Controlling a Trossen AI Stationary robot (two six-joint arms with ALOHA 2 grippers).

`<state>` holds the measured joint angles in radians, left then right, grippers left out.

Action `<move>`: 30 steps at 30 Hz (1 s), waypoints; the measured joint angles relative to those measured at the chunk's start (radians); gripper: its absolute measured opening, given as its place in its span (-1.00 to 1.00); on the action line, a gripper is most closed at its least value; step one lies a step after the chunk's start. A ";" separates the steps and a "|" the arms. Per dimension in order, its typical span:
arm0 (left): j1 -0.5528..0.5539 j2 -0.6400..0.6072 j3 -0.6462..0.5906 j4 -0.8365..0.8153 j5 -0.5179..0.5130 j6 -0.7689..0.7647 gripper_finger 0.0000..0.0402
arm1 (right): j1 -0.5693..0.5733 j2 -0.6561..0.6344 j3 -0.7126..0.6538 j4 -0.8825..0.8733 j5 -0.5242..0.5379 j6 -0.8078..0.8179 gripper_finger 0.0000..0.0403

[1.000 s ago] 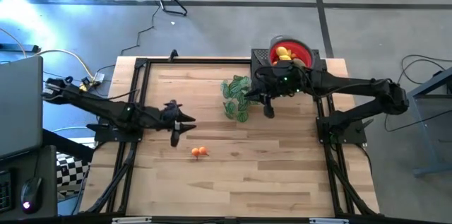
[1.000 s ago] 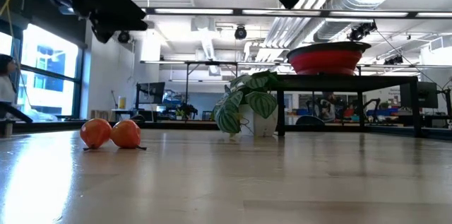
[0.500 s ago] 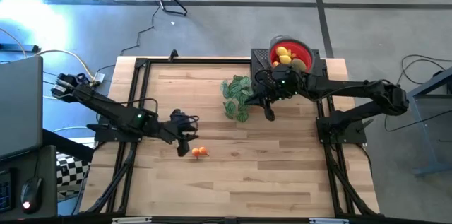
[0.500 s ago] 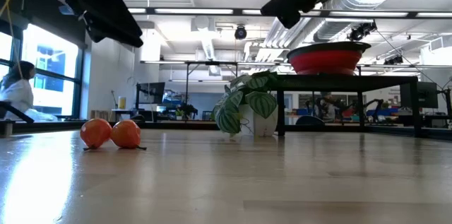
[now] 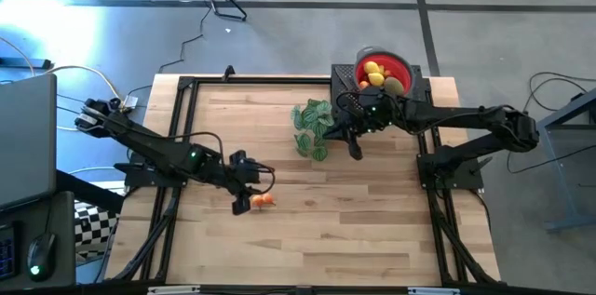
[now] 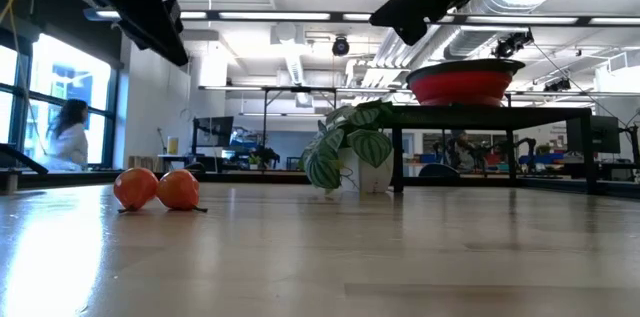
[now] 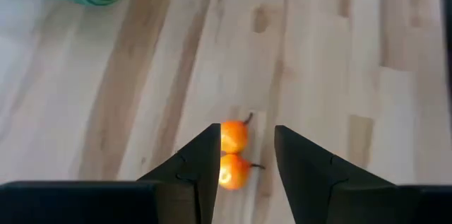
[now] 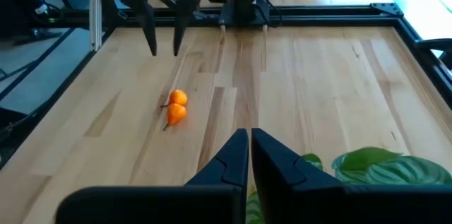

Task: Pick & Place Fruit
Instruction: Put the orange pear into the red colander

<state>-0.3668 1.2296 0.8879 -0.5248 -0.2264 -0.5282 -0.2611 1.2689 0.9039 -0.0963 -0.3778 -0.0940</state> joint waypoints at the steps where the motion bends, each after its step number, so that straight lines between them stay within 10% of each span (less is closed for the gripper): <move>1: 0.000 0.000 0.000 0.002 0.008 0.000 -0.35 | 0.000 0.000 0.000 0.000 0.000 0.000 -0.94; 15: 0.000 0.000 0.000 -0.047 -0.011 -0.012 -0.30 | 0.000 0.000 0.000 0.008 0.000 0.021 -0.96; 30: 0.000 0.000 -0.001 -0.100 -0.007 -0.072 0.47 | 0.000 0.000 0.000 0.020 0.000 0.023 -0.96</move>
<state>-0.3664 1.2293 0.8867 -0.6250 -0.2337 -0.6000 -0.2611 1.2690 0.9039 -0.0765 -0.3775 -0.0711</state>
